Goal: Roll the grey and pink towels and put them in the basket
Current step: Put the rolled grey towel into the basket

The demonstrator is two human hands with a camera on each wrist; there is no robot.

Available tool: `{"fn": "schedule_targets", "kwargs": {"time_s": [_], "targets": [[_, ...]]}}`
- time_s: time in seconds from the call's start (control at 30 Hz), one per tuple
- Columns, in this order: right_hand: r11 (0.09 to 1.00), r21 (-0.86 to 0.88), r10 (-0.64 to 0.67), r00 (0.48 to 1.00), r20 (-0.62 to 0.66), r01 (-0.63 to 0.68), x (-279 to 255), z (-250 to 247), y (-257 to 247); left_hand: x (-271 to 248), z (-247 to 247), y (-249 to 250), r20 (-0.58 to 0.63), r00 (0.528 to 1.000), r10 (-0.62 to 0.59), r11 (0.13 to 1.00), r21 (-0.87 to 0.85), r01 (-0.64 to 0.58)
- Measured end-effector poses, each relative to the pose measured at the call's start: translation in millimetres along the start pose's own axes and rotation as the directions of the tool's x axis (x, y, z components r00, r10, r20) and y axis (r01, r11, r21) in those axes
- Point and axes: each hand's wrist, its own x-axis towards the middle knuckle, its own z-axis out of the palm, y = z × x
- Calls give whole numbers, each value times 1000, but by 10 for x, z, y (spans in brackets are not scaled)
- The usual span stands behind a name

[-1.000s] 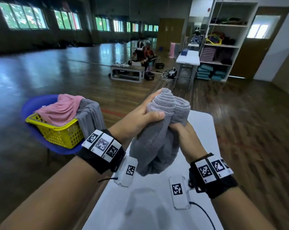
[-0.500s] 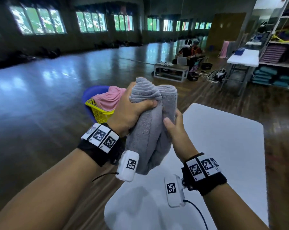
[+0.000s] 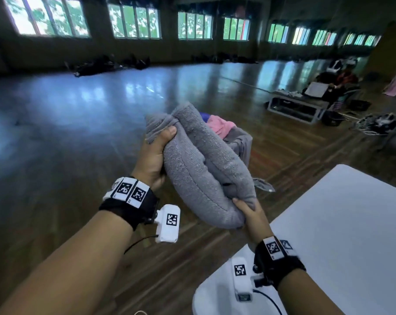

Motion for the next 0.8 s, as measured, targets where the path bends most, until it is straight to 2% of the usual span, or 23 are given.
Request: {"fn": "schedule_targets", "kwargs": {"time_s": [0.13,0.3,0.4,0.57,0.8], "targets": [[995,-100,8,1000,21,-6,452,367,207,338,-771,185,-73,997,1,996,91,5],[987,-160,27,999,-29,-31,928,861,364,706,-1595,364,-201,975,-99,967,211,142],[973,-221,56,998,-29,-61,1166,1026,408,906,-1935,467,-207,973,-105,937,308,166],[976,-214,41,999,-16,-44,1552,1117,443,1256,-2307,429,-196,965,-176,913,333,234],[984,-172,35,998,-46,-42,2397,1070,540,2045,-2320,126,-133,977,-166,932,302,200]]}}
